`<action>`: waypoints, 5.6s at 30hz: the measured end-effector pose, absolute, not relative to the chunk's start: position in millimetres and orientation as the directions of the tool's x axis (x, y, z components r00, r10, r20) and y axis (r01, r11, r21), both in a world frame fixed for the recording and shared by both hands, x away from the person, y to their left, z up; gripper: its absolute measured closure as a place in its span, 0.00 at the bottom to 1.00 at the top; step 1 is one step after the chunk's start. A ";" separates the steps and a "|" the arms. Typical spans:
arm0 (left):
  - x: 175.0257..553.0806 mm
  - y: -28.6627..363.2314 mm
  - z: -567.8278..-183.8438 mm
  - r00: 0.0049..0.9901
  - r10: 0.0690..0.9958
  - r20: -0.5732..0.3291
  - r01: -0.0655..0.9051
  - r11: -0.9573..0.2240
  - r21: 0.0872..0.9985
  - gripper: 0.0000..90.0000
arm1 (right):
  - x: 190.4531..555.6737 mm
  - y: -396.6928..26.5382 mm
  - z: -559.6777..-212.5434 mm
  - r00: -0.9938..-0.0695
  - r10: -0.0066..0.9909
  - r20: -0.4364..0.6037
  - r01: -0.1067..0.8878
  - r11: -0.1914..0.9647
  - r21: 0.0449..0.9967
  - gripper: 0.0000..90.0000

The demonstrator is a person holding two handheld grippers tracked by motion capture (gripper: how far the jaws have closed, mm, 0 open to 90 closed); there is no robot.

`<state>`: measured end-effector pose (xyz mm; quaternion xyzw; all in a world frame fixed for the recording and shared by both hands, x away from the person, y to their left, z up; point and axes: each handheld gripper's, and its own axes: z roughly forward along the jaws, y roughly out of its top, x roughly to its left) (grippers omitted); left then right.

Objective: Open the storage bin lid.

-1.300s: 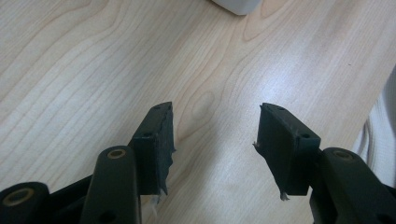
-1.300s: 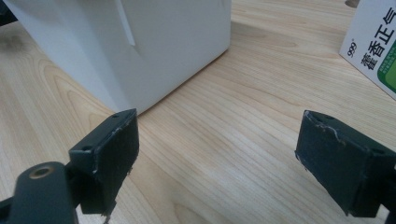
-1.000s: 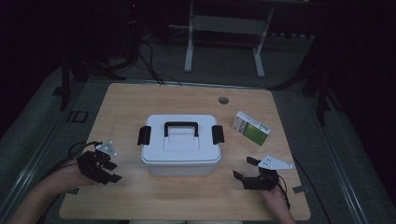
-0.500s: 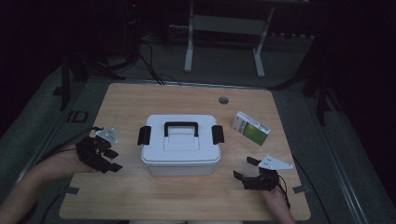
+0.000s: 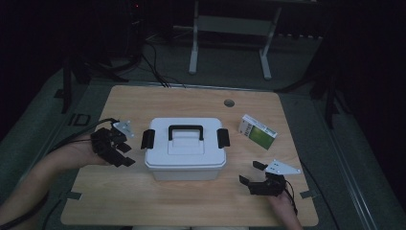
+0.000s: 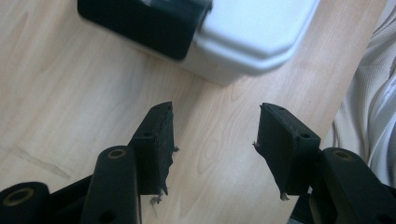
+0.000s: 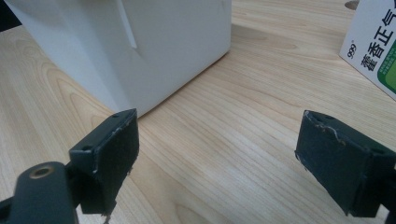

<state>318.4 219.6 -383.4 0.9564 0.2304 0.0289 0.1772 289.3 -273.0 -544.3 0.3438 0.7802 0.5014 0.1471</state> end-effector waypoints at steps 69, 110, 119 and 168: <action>414.9 69.4 -357.0 0.976 0.218 0.011 0.208 -0.944 0.255 0.58 | 288.0 -277.3 -546.2 -0.735 0.664 0.137 0.383 0.241 0.892 0.14; 406.0 47.4 -357.3 0.994 0.095 0.050 0.085 -0.980 0.178 0.93 | 288.5 -278.9 -546.9 -0.730 0.668 0.142 0.384 0.229 0.895 0.14; 405.2 55.1 -343.2 0.992 0.117 0.044 0.106 -0.974 0.200 0.93 | 288.6 -278.9 -547.3 -0.731 0.668 0.140 0.383 0.231 0.894 0.14; 369.7 177.2 -312.4 0.949 0.314 0.029 0.297 -0.921 0.251 0.93 | 289.4 -277.5 -546.6 -0.724 0.676 0.139 0.389 0.233 0.891 0.14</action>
